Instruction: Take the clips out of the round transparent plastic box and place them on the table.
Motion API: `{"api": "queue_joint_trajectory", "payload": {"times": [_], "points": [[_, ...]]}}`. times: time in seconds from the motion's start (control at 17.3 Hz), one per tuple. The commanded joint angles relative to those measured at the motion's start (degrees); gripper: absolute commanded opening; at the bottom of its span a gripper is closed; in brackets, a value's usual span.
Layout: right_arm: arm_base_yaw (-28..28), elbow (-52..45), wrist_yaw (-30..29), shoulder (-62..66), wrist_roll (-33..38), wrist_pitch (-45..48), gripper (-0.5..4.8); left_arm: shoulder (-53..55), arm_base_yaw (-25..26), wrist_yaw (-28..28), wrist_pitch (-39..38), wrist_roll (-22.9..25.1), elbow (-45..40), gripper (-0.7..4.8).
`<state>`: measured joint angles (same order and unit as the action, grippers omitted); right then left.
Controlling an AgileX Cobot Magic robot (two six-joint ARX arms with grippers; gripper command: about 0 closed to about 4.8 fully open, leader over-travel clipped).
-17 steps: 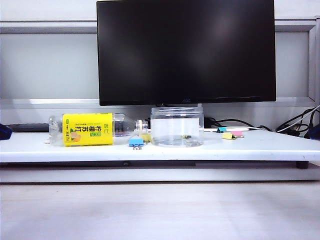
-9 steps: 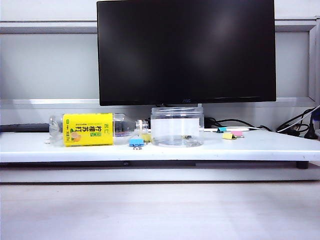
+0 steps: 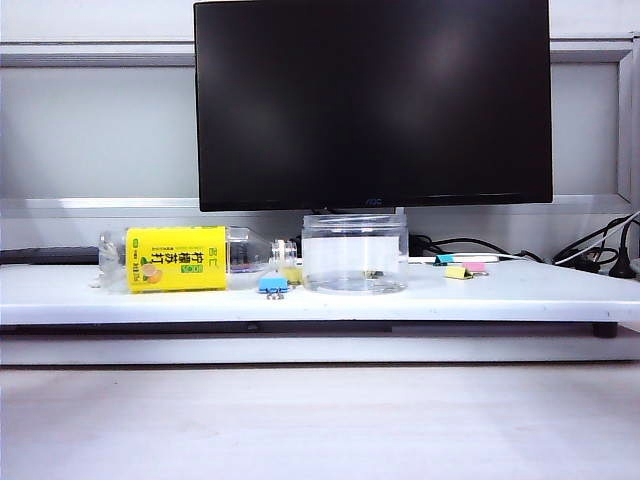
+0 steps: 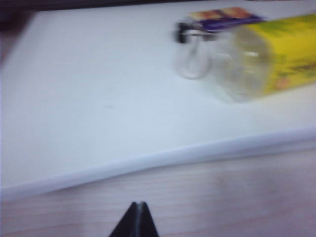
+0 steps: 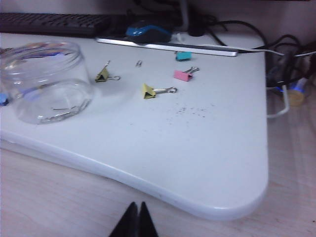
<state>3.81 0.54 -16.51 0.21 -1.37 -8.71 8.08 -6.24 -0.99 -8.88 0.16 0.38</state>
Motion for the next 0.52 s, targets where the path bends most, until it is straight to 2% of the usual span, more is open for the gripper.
{"api": "queue_joint_trajectory", "payload": {"times": [0.06,0.23,0.52], "points": [[-0.59,-0.2,-0.11,-0.09,-0.15,0.35,-0.04,-2.36,1.6,-0.33,-0.61,-0.17,-0.11,-0.04],[-0.61,-0.2,-0.11,-0.09,-0.15,0.37,-0.04,-8.22,1.57,-0.33,0.04,-0.17,-0.11,-0.04],[-0.79,-0.2,-0.11,-0.09,-0.15,0.35,-0.04,-8.04,1.79,-0.33,0.33,-0.17,-0.11,-0.04]]}}
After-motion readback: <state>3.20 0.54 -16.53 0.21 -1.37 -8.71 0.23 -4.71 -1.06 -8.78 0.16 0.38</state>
